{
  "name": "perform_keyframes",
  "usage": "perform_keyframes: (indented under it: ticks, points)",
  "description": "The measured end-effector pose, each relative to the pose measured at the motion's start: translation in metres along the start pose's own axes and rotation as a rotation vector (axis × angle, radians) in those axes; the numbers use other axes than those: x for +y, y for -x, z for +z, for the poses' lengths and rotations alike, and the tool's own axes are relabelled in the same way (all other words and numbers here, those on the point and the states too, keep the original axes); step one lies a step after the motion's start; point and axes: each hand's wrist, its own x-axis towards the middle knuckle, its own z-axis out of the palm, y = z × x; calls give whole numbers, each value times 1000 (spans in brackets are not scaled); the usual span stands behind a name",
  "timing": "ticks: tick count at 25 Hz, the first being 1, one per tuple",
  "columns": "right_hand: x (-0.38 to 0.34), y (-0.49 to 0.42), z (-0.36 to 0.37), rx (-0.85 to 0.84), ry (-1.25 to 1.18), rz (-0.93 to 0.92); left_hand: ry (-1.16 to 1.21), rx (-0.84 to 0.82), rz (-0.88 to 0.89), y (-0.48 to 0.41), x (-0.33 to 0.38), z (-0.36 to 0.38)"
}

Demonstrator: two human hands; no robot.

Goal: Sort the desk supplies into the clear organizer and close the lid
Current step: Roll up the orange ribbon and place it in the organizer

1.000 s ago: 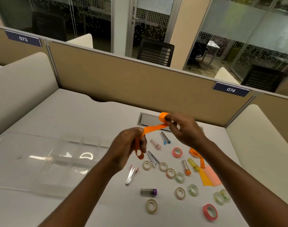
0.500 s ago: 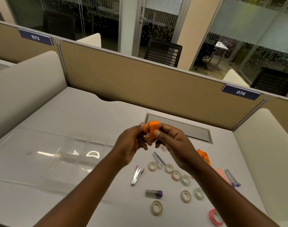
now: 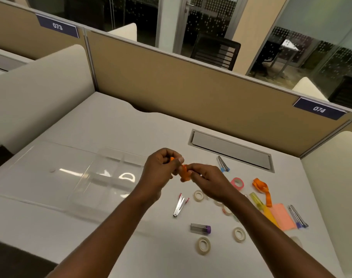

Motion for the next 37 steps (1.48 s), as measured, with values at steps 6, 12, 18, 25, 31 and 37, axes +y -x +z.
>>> perform_keyframes:
  ticks: [6, 12, 18, 25, 31, 37]
  points:
    - [-3, -12, 30, -112, -133, 61, -36, -34, -128, -15, -22, -29]
    - [0, -26, 46, -209, -393, 132, 15, -78, -191, -19, -46, -40]
    - [16, -37, 59, -205, -853, 340, 84, -250, -201, -24, -66, -48]
    - [34, -52, 72, -93, -1072, 575, -81, -221, -91, -43, -82, -45]
    - [44, -60, 73, -21, -684, 496, -189, -284, -114, -62, -98, -40]
    - [41, -80, 88, 1, -34, 321, -347, -184, -96, -69, -110, -26]
